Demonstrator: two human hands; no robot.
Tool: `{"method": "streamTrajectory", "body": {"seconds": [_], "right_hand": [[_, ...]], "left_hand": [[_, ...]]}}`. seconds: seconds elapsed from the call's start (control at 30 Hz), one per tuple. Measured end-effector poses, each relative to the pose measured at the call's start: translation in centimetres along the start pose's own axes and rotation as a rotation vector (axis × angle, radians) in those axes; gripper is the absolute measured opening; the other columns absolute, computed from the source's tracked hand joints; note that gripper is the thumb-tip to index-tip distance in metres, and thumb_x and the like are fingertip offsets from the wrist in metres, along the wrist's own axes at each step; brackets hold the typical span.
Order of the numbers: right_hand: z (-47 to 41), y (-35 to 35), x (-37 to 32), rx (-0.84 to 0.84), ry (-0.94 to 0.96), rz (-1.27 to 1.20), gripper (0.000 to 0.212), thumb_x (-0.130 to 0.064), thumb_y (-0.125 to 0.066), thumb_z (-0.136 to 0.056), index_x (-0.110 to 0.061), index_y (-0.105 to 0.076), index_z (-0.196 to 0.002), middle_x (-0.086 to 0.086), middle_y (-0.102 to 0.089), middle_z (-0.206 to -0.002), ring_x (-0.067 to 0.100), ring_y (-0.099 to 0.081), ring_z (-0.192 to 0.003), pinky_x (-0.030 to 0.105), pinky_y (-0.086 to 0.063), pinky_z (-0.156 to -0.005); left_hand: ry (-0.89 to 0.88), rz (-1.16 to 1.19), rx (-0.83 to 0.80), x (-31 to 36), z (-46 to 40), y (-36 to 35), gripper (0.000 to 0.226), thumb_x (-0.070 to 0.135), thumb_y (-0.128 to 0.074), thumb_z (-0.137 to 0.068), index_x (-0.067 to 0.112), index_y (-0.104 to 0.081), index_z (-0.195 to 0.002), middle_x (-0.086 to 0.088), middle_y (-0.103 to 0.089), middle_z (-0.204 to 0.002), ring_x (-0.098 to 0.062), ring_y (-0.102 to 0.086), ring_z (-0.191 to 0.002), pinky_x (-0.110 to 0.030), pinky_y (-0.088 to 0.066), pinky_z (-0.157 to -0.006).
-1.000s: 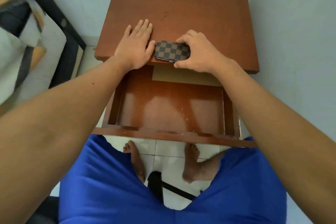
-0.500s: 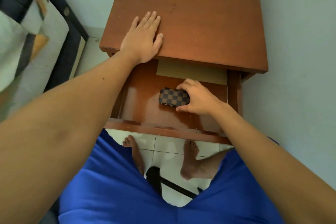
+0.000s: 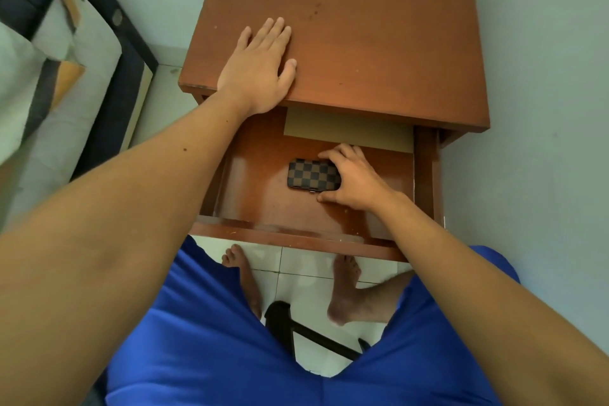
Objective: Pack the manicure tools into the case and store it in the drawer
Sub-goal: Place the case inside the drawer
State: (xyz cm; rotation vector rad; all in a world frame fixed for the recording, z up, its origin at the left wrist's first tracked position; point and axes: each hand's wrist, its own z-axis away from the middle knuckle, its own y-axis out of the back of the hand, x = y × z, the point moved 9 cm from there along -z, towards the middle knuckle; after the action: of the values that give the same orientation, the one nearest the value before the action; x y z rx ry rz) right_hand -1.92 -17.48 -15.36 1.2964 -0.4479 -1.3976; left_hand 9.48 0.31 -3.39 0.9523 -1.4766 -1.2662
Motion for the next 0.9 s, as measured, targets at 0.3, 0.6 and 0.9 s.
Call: {"method": "streamTrajectory", "body": {"seconds": [0.3,0.6,0.9], "right_hand": [[7.0,6.4,-2.8,0.133,0.071,-0.084,0.084,-0.067,-0.073,-0.084,-0.027,-0.044,-0.152,-0.005,-0.043,-0.145,0.013,-0.037,-0.137,0.037,-0.04,-0.114],[13.7,5.6,-4.7,0.184,0.141,0.153,0.137,-0.092,-0.067,-0.066,-0.018,-0.01,-0.167,-0.002,-0.005,-0.175,0.016,-0.003,-0.162,0.04,-0.013,-0.131],[12.1,7.0,-6.4,0.155,0.187,0.424,0.152,-0.103,-0.052,-0.06,-0.008,0.0,-0.166,0.009,0.009,-0.176,0.022,0.018,-0.161,0.049,0.0,-0.132]], "left_hand": [[-0.004,0.006,-0.015,0.4,0.8,0.0,0.067,0.05,-0.014,-0.109,0.015,-0.016,-0.167,-0.006,-0.012,-0.175,-0.021,-0.006,-0.162,-0.043,-0.002,-0.131],[-0.001,-0.001,-0.038,0.7,1.7,-0.1,0.067,0.048,-0.013,-0.11,0.013,-0.012,-0.167,-0.008,-0.008,-0.175,-0.023,-0.003,-0.162,-0.043,-0.001,-0.13],[-0.009,-0.013,-0.037,0.4,1.5,-0.2,0.068,0.049,-0.012,-0.11,0.013,-0.012,-0.167,-0.008,-0.008,-0.175,-0.023,-0.004,-0.162,-0.043,-0.001,-0.13]]}}
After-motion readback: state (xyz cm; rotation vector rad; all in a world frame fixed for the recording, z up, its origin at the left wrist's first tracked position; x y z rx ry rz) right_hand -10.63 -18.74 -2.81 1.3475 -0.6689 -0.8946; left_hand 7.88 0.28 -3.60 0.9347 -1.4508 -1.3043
